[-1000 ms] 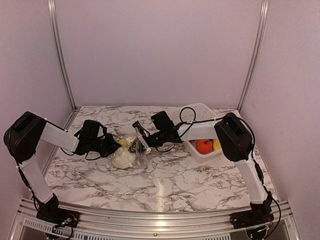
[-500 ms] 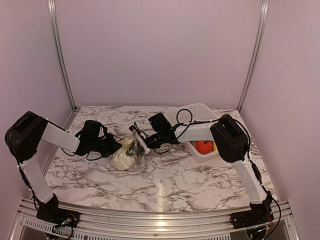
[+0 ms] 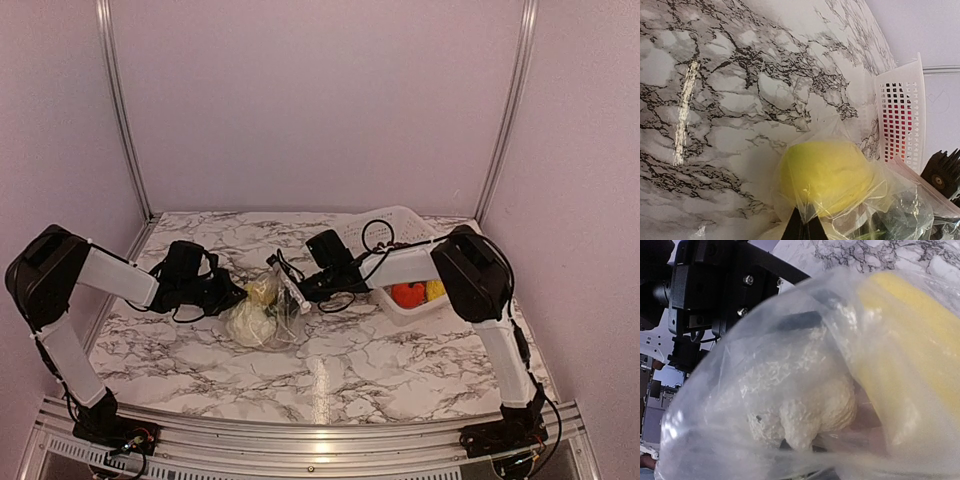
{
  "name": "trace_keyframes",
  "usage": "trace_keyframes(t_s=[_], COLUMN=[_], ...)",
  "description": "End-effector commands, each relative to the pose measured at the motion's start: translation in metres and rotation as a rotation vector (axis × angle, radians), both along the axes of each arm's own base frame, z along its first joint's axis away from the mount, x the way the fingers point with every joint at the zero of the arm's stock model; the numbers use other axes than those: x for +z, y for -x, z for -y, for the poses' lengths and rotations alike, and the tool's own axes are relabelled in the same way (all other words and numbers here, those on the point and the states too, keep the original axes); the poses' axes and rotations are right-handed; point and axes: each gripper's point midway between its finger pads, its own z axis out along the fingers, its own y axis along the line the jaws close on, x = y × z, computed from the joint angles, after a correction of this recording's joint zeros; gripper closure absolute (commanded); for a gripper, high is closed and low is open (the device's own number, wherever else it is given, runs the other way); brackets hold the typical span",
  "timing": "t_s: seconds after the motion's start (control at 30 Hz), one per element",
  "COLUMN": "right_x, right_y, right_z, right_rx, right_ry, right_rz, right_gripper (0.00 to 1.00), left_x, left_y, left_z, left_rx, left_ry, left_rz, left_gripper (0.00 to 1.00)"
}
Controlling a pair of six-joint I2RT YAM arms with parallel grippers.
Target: Open the zip-top bag and remove the fake food
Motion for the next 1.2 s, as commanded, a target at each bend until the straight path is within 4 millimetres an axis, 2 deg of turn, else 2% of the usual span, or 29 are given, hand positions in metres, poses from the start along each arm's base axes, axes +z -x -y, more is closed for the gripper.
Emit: trace_keyframes(t_s=[0.0,0.23,0.47,0.73,0.83,1.03,1.07,1.17], right_x=[0.046,0.057,0.042,0.047,0.048,0.043,0.042,0.034], right_y=[-0.01,-0.018,-0.034,-0.045,-0.045,-0.039,-0.037,-0.039], right_z=[0.01,0.031,0.059,0.074,0.071,0.046,0.042,0.035], right_rx=[-0.022,-0.069,-0.176,-0.234,-0.225,-0.17,-0.165,-0.184], right_ry=[-0.089,-0.062,0.084,0.071,0.051,0.025,0.027,0.048], right_rz=[0.07,0.123,0.219,0.233,0.217,0.178,0.181,0.177], right_gripper=[1.0,1.0,1.0,1.0,1.0,1.0,1.0,1.0], left_x=[-0.007,-0.012,-0.01,-0.014,-0.006,0.012,0.015,0.02], left_y=[0.01,0.011,0.014,0.019,0.017,0.011,0.01,0.009], left_z=[-0.011,-0.025,-0.042,-0.06,-0.054,-0.03,-0.026,-0.019], left_rx=[-0.008,0.024,0.06,0.058,0.018,-0.098,-0.115,-0.132], left_ry=[-0.049,-0.102,-0.155,-0.278,-0.271,-0.252,-0.241,-0.208], left_rz=[-0.013,-0.025,-0.01,-0.019,0.022,0.101,0.111,0.114], left_gripper=[1.0,1.0,1.0,1.0,1.0,1.0,0.98,0.71])
